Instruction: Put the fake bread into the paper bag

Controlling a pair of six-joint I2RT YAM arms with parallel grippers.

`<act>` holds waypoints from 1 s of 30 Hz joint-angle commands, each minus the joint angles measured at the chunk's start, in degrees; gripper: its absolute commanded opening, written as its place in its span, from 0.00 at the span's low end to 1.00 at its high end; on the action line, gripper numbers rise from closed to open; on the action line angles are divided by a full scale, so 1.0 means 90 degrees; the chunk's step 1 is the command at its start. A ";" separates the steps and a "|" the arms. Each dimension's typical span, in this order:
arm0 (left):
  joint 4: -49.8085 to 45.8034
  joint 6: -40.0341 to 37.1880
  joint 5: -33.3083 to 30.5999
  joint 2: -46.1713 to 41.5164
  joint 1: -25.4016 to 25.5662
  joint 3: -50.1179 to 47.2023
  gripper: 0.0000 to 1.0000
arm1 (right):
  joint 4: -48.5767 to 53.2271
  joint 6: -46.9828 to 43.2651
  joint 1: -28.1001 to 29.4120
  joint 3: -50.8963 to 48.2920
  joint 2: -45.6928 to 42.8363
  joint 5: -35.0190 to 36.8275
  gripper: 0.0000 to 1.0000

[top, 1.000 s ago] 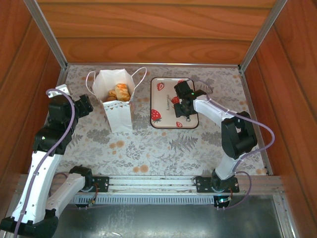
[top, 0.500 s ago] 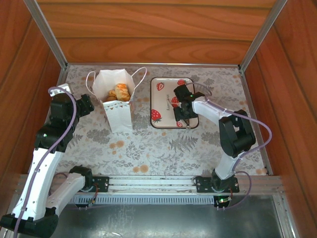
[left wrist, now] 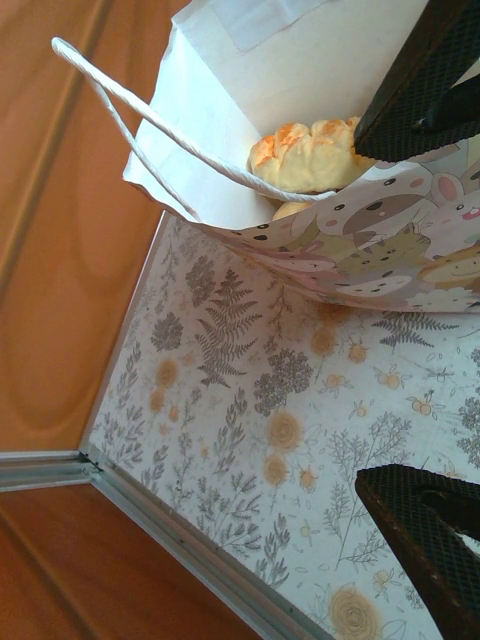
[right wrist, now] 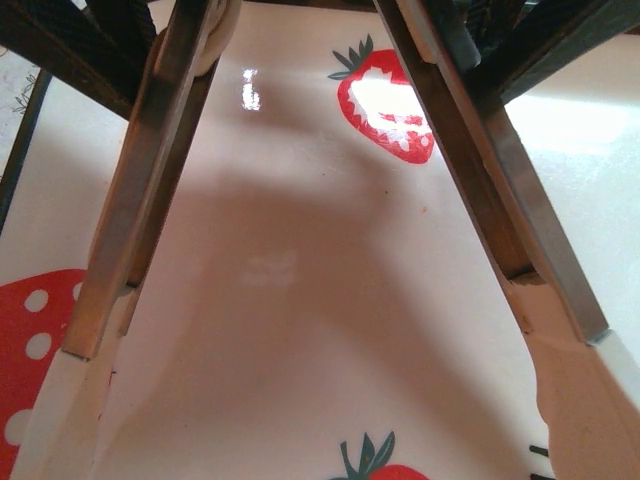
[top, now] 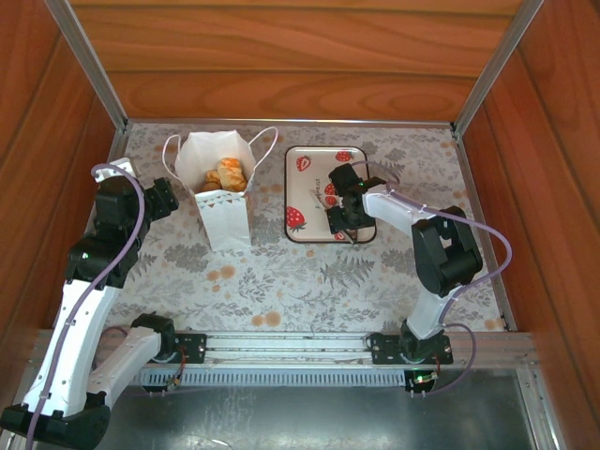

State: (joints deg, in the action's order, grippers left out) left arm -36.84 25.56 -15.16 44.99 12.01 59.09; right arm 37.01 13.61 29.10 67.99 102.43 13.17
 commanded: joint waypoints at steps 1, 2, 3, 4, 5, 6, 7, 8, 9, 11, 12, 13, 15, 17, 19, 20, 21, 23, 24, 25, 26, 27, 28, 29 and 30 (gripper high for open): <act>0.0119 0.0067 0.0015 -0.0009 -0.0041 0.0132 0.84 | -0.0002 -0.0001 -0.0065 -0.0050 -0.0059 0.0022 0.79; 0.0119 0.0069 0.0010 -0.0009 -0.0035 0.0133 0.84 | 0.0002 0.0001 -0.0060 -0.0052 -0.0058 0.0021 0.79; 0.0119 0.0066 0.0014 -0.0004 -0.0028 0.0129 0.84 | 0.0000 0.0002 -0.0060 -0.0053 -0.0062 0.0024 0.79; 0.0120 0.0070 0.0014 -0.0011 -0.0035 0.0124 0.84 | 0.0007 -0.0001 -0.0060 -0.0054 -0.0066 0.0021 0.79; 0.0117 0.0066 0.0014 -0.0015 -0.0036 0.0126 0.84 | 0.0005 0.0002 -0.0060 -0.0048 -0.0071 0.0021 0.79; 0.0119 0.0069 0.0013 -0.0010 -0.0029 0.0124 0.84 | 0.0003 0.0001 -0.0061 -0.0039 -0.0076 0.0021 0.79; 0.0114 0.0061 0.0005 -0.0006 -0.0036 0.0125 0.84 | -0.0001 0.0000 -0.0068 -0.0052 -0.0076 0.0021 0.80; 0.0128 0.0064 0.0007 -0.0008 -0.0033 0.0117 0.84 | 0.0015 0.0002 -0.0067 -0.0039 -0.0092 0.0021 0.80; 0.0128 0.0068 0.0014 -0.0009 -0.0040 0.0115 0.84 | 0.0024 0.0002 -0.0069 -0.0043 -0.0093 0.0022 0.80; 0.0128 0.0065 0.0014 -0.0009 -0.0035 0.0116 0.84 | 0.0035 0.0011 -0.0070 -0.0044 -0.0119 0.0031 0.80; 0.0128 0.0062 0.0019 -0.0011 -0.0036 0.0124 0.84 | 0.0036 0.0009 -0.0070 -0.0047 -0.0139 0.0040 0.80; 0.0128 0.0070 0.0024 -0.0008 -0.0036 0.0126 0.84 | 0.0044 0.0011 -0.0074 -0.0053 -0.0143 0.0047 0.82; 0.0128 0.0069 0.0025 -0.0023 -0.0033 0.0124 0.84 | 0.0049 0.0004 -0.0074 -0.0043 -0.0179 0.0051 0.83; 0.0128 0.0068 0.0021 -0.0055 -0.0031 0.0115 0.84 | 0.0064 0.0001 -0.0072 -0.0037 -0.0209 0.0060 0.84; 0.0128 0.0064 0.0015 -0.0076 -0.0033 0.0105 0.84 | 0.0087 -0.0008 -0.0070 -0.0020 -0.0222 0.0076 0.86; 0.0128 0.0065 0.0016 -0.0086 -0.0043 0.0099 0.84 | 0.0113 -0.0018 -0.0070 -0.0015 -0.0238 0.0089 0.86; 0.0131 0.0078 0.0015 -0.0087 -0.0041 0.0095 0.84 | 0.0122 -0.0027 -0.0070 -0.0014 -0.0248 0.0099 0.87; 0.0128 0.0089 0.0021 -0.0099 -0.0033 0.0085 0.84 | 0.0142 -0.0031 -0.0072 -0.0015 -0.0276 0.0113 0.88; 0.0128 0.0080 0.0019 -0.0102 -0.0038 0.0090 0.84 | 0.0160 -0.0028 -0.0077 -0.0015 -0.0297 0.0109 0.99; 0.0129 0.0085 0.0018 -0.0107 -0.0036 0.0086 0.84 | 0.0173 -0.0033 -0.0074 -0.0010 -0.0320 0.0107 1.00; 0.0128 0.0084 0.0024 -0.0107 -0.0036 0.0085 0.84 | 0.0198 -0.0031 -0.0070 -0.0012 -0.0352 0.0109 1.00; 0.0128 0.0085 0.0023 -0.0107 -0.0036 0.0085 0.84 | 0.0201 -0.0030 -0.0074 -0.0015 -0.0391 0.0102 1.00; 0.0128 0.0086 0.0024 -0.0098 -0.0036 0.0086 0.84 | 0.0209 -0.0027 -0.0075 -0.0015 -0.0444 0.0099 1.00; 0.0128 0.0082 0.0014 -0.0097 -0.0035 0.0085 0.84 | 0.0229 -0.0025 -0.0071 -0.0013 -0.0510 0.0100 1.00; 0.0128 0.0081 0.0005 -0.0092 -0.0036 0.0085 0.84 | 0.0250 -0.0019 -0.0070 0.0009 -0.0565 0.0099 1.00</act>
State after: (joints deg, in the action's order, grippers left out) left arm -36.80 25.61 -15.16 44.51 12.01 59.09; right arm 37.69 13.43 28.82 67.99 100.09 13.56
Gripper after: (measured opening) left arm 0.838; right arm 0.997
